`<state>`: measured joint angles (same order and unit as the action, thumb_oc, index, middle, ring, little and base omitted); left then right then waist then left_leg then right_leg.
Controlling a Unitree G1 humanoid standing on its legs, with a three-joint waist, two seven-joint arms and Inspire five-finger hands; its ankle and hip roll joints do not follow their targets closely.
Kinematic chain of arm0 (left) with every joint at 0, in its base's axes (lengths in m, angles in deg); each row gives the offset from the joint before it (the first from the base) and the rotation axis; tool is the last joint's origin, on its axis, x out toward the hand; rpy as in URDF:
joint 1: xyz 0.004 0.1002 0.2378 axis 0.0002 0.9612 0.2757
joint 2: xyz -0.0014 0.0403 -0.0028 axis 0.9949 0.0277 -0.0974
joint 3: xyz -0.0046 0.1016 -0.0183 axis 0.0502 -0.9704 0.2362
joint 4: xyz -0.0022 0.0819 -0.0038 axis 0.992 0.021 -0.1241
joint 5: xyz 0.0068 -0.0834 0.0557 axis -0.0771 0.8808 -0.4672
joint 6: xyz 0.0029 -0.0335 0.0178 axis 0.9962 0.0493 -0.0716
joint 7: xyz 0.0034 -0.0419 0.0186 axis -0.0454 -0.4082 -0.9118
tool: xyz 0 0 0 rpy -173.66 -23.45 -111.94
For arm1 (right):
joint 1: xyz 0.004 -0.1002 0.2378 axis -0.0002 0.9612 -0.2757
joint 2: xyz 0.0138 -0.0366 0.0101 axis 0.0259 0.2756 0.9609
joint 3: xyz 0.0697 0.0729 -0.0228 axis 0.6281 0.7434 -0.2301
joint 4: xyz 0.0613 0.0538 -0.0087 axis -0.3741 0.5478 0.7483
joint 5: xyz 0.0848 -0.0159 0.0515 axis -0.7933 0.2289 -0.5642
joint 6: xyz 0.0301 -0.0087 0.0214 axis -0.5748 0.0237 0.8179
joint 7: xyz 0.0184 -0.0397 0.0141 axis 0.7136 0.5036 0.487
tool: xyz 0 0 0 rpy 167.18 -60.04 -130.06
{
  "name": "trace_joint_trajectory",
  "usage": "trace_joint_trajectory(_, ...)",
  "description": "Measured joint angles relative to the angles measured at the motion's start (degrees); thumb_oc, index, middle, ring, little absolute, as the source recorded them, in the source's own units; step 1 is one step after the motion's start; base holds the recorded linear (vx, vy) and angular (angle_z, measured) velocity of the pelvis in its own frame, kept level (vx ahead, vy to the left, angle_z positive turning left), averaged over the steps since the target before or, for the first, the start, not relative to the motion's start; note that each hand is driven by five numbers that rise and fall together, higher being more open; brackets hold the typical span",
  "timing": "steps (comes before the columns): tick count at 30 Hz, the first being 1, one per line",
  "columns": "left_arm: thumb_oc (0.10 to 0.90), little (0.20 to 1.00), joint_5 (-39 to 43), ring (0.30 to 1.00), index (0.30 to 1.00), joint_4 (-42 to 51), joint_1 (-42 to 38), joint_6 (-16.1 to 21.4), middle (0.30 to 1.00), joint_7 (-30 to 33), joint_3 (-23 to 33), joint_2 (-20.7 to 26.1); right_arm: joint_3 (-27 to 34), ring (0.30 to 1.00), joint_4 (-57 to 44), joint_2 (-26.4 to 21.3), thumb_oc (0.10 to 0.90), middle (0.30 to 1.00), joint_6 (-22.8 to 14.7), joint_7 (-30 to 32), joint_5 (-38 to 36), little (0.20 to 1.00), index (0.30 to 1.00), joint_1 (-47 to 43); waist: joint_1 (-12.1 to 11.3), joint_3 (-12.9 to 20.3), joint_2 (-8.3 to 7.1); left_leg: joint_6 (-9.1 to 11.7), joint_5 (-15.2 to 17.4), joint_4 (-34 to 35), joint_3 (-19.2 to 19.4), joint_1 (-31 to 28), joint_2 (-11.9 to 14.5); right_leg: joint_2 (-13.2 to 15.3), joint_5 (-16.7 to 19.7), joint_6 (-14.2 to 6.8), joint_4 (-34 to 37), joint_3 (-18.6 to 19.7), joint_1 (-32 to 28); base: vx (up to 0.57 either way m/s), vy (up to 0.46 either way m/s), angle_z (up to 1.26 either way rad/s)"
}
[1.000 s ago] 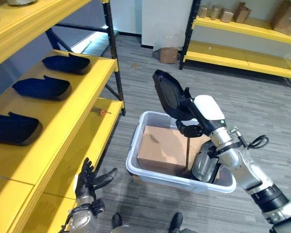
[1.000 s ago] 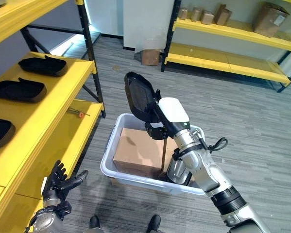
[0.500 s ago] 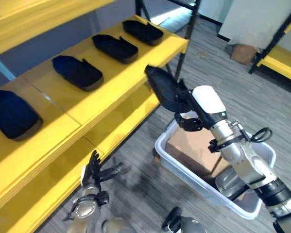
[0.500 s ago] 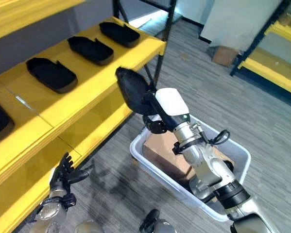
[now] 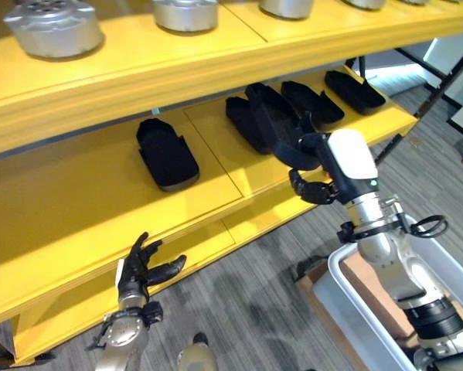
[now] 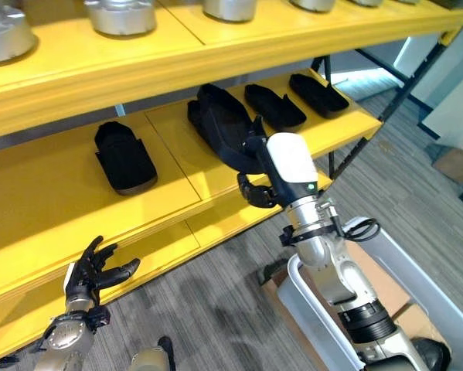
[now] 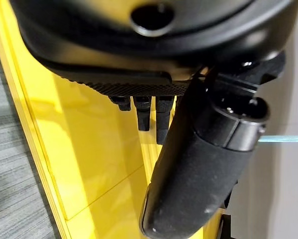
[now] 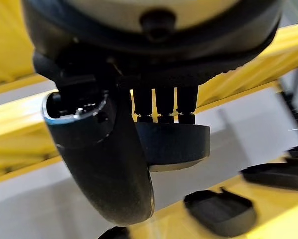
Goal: Move parts from the plastic box to the shelf.
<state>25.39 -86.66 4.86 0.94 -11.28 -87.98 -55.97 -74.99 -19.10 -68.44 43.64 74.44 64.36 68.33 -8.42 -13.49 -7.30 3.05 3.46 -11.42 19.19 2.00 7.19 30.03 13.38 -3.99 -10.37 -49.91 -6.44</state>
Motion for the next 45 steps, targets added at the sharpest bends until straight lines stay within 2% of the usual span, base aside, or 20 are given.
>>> trace_joint_trajectory(11,0.9,1.0,-0.91,1.0,1.0,0.23,1.8,-0.03,1.0,0.0,0.9,-0.13,-0.28,0.3,-0.05,1.38,0.4,0.3,0.92,-1.0,2.19,0.3,0.3,0.12,-1.32,1.48,-2.02,-1.92,1.11,-1.95,-1.99,2.14,-2.97,1.93,2.86,-0.61,1.92,-1.44,-2.13,0.05,0.153,0.15)
trace_joint_trajectory(14,0.9,1.0,-0.98,1.0,1.0,0.17,1.63,-0.08,1.0,0.04,1.38,-0.12,-1.27,0.3,-0.04,1.52,0.4,0.3,1.26,-2.43,2.86,0.3,0.3,0.3,-0.65,1.62,-1.72,-4.23,1.94,-3.45,-2.76,4.21,-4.56,3.5,8.93,-0.45,1.8,1.1,-0.67,0.07,0.161,0.23)
trace_joint_trajectory(16,0.9,1.0,-1.01,1.0,1.0,-0.21,1.51,-0.14,1.0,0.07,1.38,-0.07,-1.74,0.3,-0.11,1.51,0.4,0.3,0.72,-2.59,3.31,0.3,0.3,0.65,1.31,1.65,-0.72,-6.21,1.52,-1.89,-5.46,4.93,-5.11,5.07,10.94,-1.13,-3.8,11.31,3.01,-0.01,0.183,0.42)
trace_joint_trajectory(17,0.9,1.0,-1.02,1.0,1.0,-0.3,1.16,-0.19,1.0,0.09,1.25,0.02,-1.82,0.3,-0.35,1.47,0.4,0.3,0.61,-2.62,3.32,0.3,0.3,1.39,1.99,1.68,-0.31,-6.69,0.27,-0.11,-5.67,4.58,-5.23,4.0,5.8,-5.72,-5.98,16.81,5.44,-0.02,0.183,0.39)
trace_joint_trajectory(18,0.9,1.0,-1.01,1.0,1.0,-0.36,1.07,-0.03,1.0,0.38,1.07,-0.05,-2.0,0.3,-0.47,1.28,0.4,0.3,-0.09,-3.17,3.37,0.3,0.3,1.28,2.15,1.41,0.24,-7.8,-1.29,2.2,-6.5,4.23,-5.58,1.33,-1.08,-7.52,-9.1,24.45,9.95,0.03,0.078,0.31)
trace_joint_trajectory(19,0.9,1.0,-1.0,1.0,1.0,-0.64,0.75,-0.04,1.0,0.63,0.37,0.39,-1.98,0.3,-0.74,1.54,0.4,0.3,-0.53,-3.17,3.34,0.3,0.3,2.11,3.54,1.18,0.85,-7.92,-3.03,4.67,-7.21,3.51,-5.68,-2.8,-5.27,-8.15,-10.42,31.32,11.97,0.04,0.075,0.14)
trace_joint_trajectory(20,0.9,1.0,-1.01,1.0,1.0,-0.76,0.69,-0.05,1.0,0.53,-0.11,0.4,-2.42,0.3,-0.56,1.36,0.4,0.3,-0.79,-3.85,3.34,0.3,0.3,2.32,3.92,0.68,1.63,-8.77,-3.6,6.69,-7.52,2.08,-5.97,-6.8,-9.96,-7.32,-13.12,33.18,14.71,0.03,0.012,0.14)
trace_joint_trajectory(22,0.9,1.0,-1.02,1.0,1.0,-1.12,0.91,-0.18,1.0,0.95,-0.67,-0.17,-3.49,0.3,-0.68,0.53,0.4,0.3,-1.14,-4.27,3.22,0.3,0.3,2.42,5.4,-0.4,3.97,-9.09,-3.97,7.79,-7.99,0.95,-4.42,-16.5,-15.74,-5.08,-14.0,34.72,18.73,0.02,-0.076,0.1)
trace_joint_trajectory(23,0.9,1.0,-1.03,1.0,1.0,-1.04,1.49,-0.17,1.0,1.15,-0.92,-0.58,-4.01,0.3,-0.71,-0.58,0.4,0.3,-1.08,-4.37,3.18,0.3,0.3,2.66,6.82,-0.31,4.04,-8.52,-4.42,7.9,-8.06,0.74,-4.94,-18.71,-15.64,-4.26,-10.8,31.94,19.3,0.01,-0.124,0.37)
trace_joint_trajectory(24,0.9,1.0,-1.05,1.0,1.0,-1.04,1.58,-0.17,1.0,1.13,-1.02,-1.19,-4.0,0.3,-0.72,-1.65,0.4,0.3,-0.92,-4.42,3.17,0.3,0.3,2.7,6.69,-0.19,3.61,-8.17,-4.28,7.94,-8.03,0.93,-5.96,-18.89,-14.97,-3.31,-9.02,29.0,20.06,0.01,-0.155,0.62)
trace_joint_trajectory(27,0.9,1.0,-2.11,1.0,1.0,-0.07,1.66,-0.14,1.0,1.29,-1.45,-4.21,-3.15,0.3,-0.63,-4.73,0.4,0.3,-0.58,-4.41,3.16,0.3,0.3,3.45,7.96,0.53,3.7,-5.99,-5.22,9.4,-10.36,0.77,-7.47,-20.25,-13.52,-1.34,-3.87,30.73,18.06,0.06,-0.148,0.79)
trace_joint_trajectory(28,0.9,1.0,-2.08,1.0,1.0,0.76,2.29,-0.15,1.0,1.3,-1.15,-4.27,-3.44,0.3,-0.64,-4.45,0.4,0.3,-0.64,-4.61,2.95,0.3,0.3,2.73,7.45,0.79,4.09,-4.12,-6.39,10.74,-10.87,0.44,-6.11,-23.25,-10.64,0.78,2.14,31.21,16.31,0.1,-0.129,-0.01)
trace_joint_trajectory(29,0.9,1.0,-2.08,1.0,1.0,1.14,3.22,-0.1,1.0,1.18,-0.81,-4.27,-3.7,0.3,-0.8,-3.81,0.4,0.3,-1.1,-4.76,2.58,0.3,0.3,1.38,5.35,1.24,4.35,-2.99,-6.85,12.57,-9.6,-0.61,-4.52,-25.17,-10.02,0.45,5.67,30.27,14.95,0.07,-0.173,-0.46)
trace_joint_trajectory(33,0.9,1.0,-2.04,1.0,1.0,1.59,4.08,-0.13,1.0,-0.26,-1.02,-5.74,-3.62,0.3,-0.86,-4.1,0.4,0.3,-1.84,-4.77,2.02,0.3,0.3,0.44,5.11,2.16,4.58,-0.98,-7.14,13.32,-8.95,-2.33,-1.98,-28.15,-9.4,1.41,9.05,29.11,11.89,0.03,-0.154,-0.2)
trace_joint_trajectory(36,0.9,1.0,-1.9,1.0,1.0,1.45,2.38,-0.13,1.0,-1.09,-2.32,-5.89,-3.12,0.3,-0.86,-5.15,0.4,0.3,-1.78,-4.6,2.01,0.3,0.3,-0.59,5.11,2.67,4.73,-0.07,-7.02,11.37,-10.15,-0.91,-1.32,-28.92,-9.58,3.68,9.69,28.51,11.48,-0.09,-0.131,0.09)
trace_joint_trajectory(39,0.9,1.0,-0.97,1.0,1.0,-0.12,-0.34,-0.04,1.0,-1.15,-4.53,-5.89,-3.29,0.3,-0.85,-7.94,0.4,0.3,-1.61,-4.19,2.0,0.3,0.3,-1.21,5.51,2.54,4.66,1.73,-7.96,5.51,-11.65,3.39,-1.35,-27.0,-10.1,5.21,8.54,25.37,11.48,-0.11,-0.02,0.56)
trace_joint_trajectory(40,0.9,1.0,-0.07,1.0,1.0,-0.86,-1.65,-0.07,1.0,-1.15,-5.45,-5.85,-3.42,0.3,-0.86,-9.47,0.4,0.3,-1.66,-4.18,2.01,0.3,0.3,-1.57,5.41,2.28,4.05,2.63,-8.16,3.42,-10.74,4.66,-1.62,-25.6,-10.01,8.38,8.49,24.08,11.4,-0.02,0.021,0.67)
trace_joint_trajectory(41,0.9,1.0,0.27,1.0,1.0,-1.05,-1.89,-0.05,1.0,-1.31,-5.6,-5.86,-3.59,0.3,-0.52,-9.64,0.4,0.3,-1.7,-4.19,2.01,0.3,0.3,-2.05,5.27,2.02,3.78,1.19,-4.73,0.34,-8.23,5.21,-0.05,-25.34,-10.33,9.63,8.52,23.57,10.91,-0.07,0.105,0.43)
trace_joint_trajectory(43,0.9,1.0,0.39,1.0,1.0,-1.26,-1.23,0.06,1.0,-1.11,-5.14,-5.61,-3.95,0.3,-0.39,-8.03,0.4,0.3,-2.09,-4.12,1.98,0.3,0.3,-2.35,5.48,1.92,3.56,3.62,-4.47,-2.08,-5.53,3.91,7.85,-25.76,-11.37,9.77,7.99,22.19,9.63,0.0,0.123,0.3)
trace_joint_trajectory(45,0.9,1.0,0.44,1.0,1.0,-1.79,-1.16,0.01,1.0,-1.0,-4.69,-5.54,-3.71,0.3,-0.38,-7.65,0.4,0.3,-2.45,-3.88,1.97,0.3,0.3,-2.4,6.16,1.93,3.67,7.36,-6.72,-0.87,-5.28,2.36,15.84,-26.33,-13.17,9.48,6.59,21.4,9.75,0.04,0.235,0.33)
